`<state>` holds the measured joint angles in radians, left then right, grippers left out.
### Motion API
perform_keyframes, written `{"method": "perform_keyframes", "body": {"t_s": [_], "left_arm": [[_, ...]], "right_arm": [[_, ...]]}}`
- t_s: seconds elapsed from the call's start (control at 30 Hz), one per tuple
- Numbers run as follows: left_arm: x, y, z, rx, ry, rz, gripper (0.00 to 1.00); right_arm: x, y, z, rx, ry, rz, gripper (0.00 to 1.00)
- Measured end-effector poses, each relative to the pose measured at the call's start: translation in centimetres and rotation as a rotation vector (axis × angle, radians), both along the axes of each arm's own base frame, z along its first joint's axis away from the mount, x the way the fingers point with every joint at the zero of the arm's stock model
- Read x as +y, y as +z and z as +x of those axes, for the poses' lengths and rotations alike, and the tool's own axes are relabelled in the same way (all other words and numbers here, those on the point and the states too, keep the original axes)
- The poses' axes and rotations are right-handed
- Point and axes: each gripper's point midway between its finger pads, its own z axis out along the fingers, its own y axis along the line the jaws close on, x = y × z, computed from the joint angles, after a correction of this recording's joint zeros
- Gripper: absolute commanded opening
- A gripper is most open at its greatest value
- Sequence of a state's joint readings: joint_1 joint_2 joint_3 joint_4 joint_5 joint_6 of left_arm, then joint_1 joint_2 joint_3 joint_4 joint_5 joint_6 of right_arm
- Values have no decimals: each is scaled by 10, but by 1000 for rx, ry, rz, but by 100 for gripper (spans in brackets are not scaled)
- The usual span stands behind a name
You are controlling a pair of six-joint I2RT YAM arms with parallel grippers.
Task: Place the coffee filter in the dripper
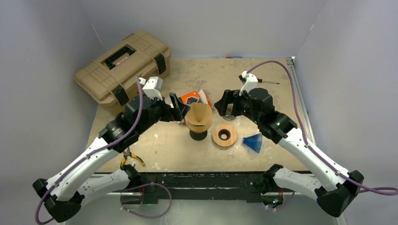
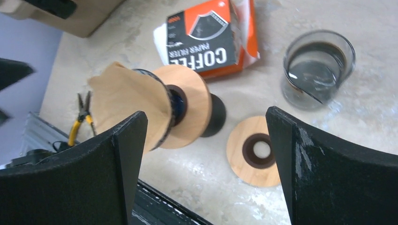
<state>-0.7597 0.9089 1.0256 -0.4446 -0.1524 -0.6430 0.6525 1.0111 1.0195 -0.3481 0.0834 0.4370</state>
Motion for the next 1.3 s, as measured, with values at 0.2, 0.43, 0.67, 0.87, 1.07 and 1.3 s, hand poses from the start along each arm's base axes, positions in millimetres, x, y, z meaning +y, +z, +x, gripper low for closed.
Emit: {"method": "perform_keyframes", "body": {"t_s": [0.2, 0.43, 0.67, 0.87, 1.07, 1.3], "left_arm": [[19, 11, -6, -53, 54, -27, 99], [39, 2, -7, -55, 122, 13, 99], [53, -22, -5, -19, 170, 115, 99], [60, -38, -3, 6, 187, 201, 99], [69, -48, -1, 13, 210, 270, 99], [78, -67, 0, 32, 229, 348, 99]], "right_arm": [[-17, -47, -5, 98, -70, -64, 99], [-30, -115, -26, 264, -99, -133, 99], [-27, -147, -41, 388, -107, -107, 98], [-35, -176, -45, 489, -193, -129, 97], [-52, -188, -41, 514, -328, -161, 96], [-60, -209, -40, 561, -400, -214, 95]]}}
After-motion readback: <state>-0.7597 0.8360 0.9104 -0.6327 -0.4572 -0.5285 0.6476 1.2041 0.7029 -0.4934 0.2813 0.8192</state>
